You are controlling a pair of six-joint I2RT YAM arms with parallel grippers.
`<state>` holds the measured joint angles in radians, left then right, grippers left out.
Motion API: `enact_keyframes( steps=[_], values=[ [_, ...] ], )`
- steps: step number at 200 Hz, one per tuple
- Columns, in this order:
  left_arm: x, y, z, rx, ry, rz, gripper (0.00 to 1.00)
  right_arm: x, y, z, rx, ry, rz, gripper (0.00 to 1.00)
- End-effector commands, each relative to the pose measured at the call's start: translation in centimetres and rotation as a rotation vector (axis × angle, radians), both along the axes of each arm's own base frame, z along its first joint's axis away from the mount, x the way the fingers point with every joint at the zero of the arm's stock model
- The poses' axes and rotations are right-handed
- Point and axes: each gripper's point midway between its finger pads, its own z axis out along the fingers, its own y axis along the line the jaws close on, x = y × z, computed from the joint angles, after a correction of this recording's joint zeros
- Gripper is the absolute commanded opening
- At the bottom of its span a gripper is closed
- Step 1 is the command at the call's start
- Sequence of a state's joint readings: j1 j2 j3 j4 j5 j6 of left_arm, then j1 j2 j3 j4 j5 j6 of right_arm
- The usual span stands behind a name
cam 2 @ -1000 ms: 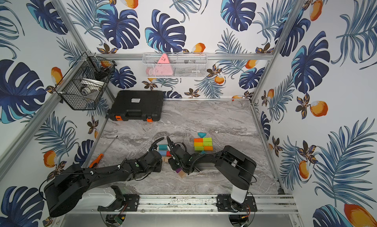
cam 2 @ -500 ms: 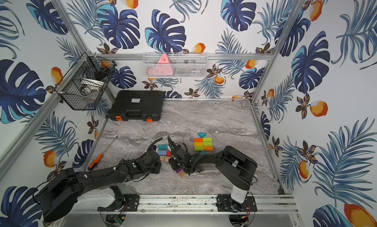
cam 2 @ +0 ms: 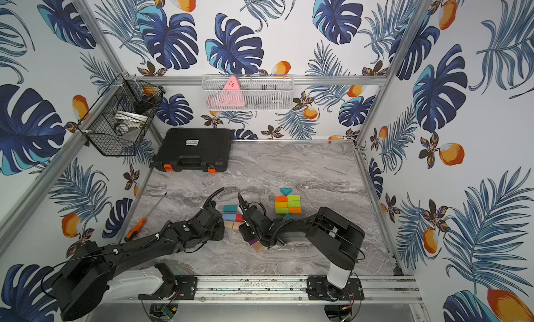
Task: Assemble a piece of candy with building blocks
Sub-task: Assemble the building blocks at the center of the board.
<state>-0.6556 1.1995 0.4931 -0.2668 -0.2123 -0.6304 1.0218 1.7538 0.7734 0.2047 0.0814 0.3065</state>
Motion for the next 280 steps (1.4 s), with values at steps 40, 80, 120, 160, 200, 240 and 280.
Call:
enact_keyframes(
  steps=[40,80,120,160,200,240,280],
  values=[
    [0.8,-2.0,-0.2,-0.088,0.036,-0.1,0.63,-2.0,-3.3,-2.9,-0.146,0.102,-0.015,0.55],
    [0.9,-1.8,-1.0,-0.073,0.078,-0.091,0.62,-1.9,-3.2,-2.9,-0.149,0.099,-0.008,0.56],
    [1.1,-1.8,-1.0,-0.08,0.076,-0.094,0.62,-2.0,-3.3,-3.1,-0.15,0.101,-0.009,0.56],
    [1.1,-2.1,-1.3,-0.082,0.091,-0.104,0.6,-2.0,-3.5,-3.3,-0.154,0.105,-0.017,0.56],
    [1.0,-2.1,-1.4,-0.087,0.094,-0.106,0.58,-1.6,-3.5,-3.3,-0.153,0.107,-0.034,0.56],
    [1.0,-2.3,-1.5,-0.087,0.105,-0.119,0.58,-1.7,-3.4,-3.4,-0.147,0.116,-0.037,0.56],
    [0.9,-2.3,-1.4,-0.074,0.117,-0.133,0.58,-1.7,-3.7,-3.2,-0.155,0.111,-0.048,0.64]
  ],
)
